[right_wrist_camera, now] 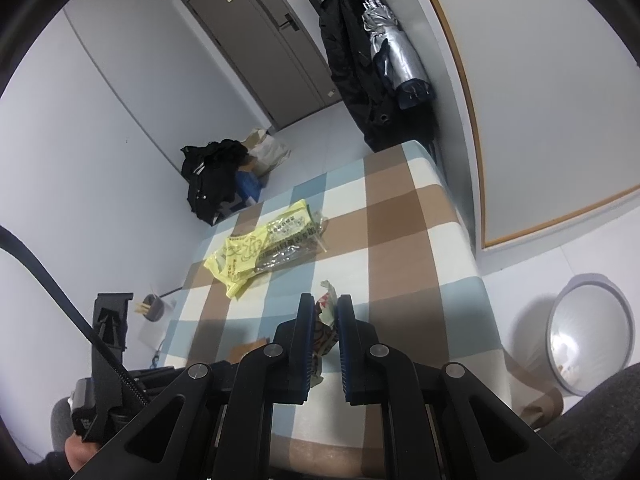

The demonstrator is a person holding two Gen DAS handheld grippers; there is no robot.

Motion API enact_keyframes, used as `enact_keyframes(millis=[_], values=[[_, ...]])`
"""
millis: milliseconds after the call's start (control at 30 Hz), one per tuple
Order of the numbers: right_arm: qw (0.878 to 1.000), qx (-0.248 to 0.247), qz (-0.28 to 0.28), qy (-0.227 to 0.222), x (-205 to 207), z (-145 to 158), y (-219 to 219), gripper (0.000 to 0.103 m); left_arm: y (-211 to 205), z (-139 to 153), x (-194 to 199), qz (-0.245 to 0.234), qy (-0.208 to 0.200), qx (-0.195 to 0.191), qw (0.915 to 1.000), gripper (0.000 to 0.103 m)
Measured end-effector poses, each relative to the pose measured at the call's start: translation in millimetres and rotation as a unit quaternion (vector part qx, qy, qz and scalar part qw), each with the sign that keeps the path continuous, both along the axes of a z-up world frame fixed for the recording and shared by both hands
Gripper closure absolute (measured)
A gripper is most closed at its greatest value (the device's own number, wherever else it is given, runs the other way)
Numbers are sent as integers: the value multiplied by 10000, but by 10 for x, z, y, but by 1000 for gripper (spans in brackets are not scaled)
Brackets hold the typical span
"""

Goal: Collect trash
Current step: 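Grasp the brown packet with the left gripper while the right holds the wrapper, then carry the brown packet and red wrapper over to the white bin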

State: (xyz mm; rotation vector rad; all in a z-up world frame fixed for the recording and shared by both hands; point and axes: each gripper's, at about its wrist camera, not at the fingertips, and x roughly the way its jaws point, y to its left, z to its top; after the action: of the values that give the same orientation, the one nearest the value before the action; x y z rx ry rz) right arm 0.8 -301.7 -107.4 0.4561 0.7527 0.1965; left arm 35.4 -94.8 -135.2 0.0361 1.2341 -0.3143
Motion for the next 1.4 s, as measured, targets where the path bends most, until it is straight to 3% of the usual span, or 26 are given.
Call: enact_keyframes(millis=[200,300,433,533,600,733,833,1033,1100,1200,1400], values=[[9999,120,-47,19,10,-3,-59,92,-211,-87,127,-3,300,460,9985,28],[9997,206,-118,13,1,9,-118,92,-342,-118,154,-68,441,895,9950,26],[9994,282,-208,-4,-12,28,-180,92,-323,-140,267,187,900,892,9918,28],[9993,283,-260,-42,-25,51,-206,92,-327,-133,273,282,930,871,9915,37],[9992,306,-261,-77,-36,66,-225,92,-305,-109,254,337,926,842,9916,52],[9992,288,-247,-102,-60,77,-240,92,-243,-68,301,549,950,760,9911,60],[9992,286,-230,-139,-85,81,-258,92,-203,-51,287,655,876,751,9912,79],[9989,356,-263,-153,-114,86,-307,92,-16,-85,256,793,754,540,9925,84],[9989,347,-262,-161,-120,91,-297,92,26,-65,237,803,666,549,9930,93],[9990,323,-251,-181,-130,98,-278,92,18,-12,207,768,597,495,9940,98],[9990,323,-237,-199,-145,104,-273,92,62,44,210,742,490,187,9959,101]])
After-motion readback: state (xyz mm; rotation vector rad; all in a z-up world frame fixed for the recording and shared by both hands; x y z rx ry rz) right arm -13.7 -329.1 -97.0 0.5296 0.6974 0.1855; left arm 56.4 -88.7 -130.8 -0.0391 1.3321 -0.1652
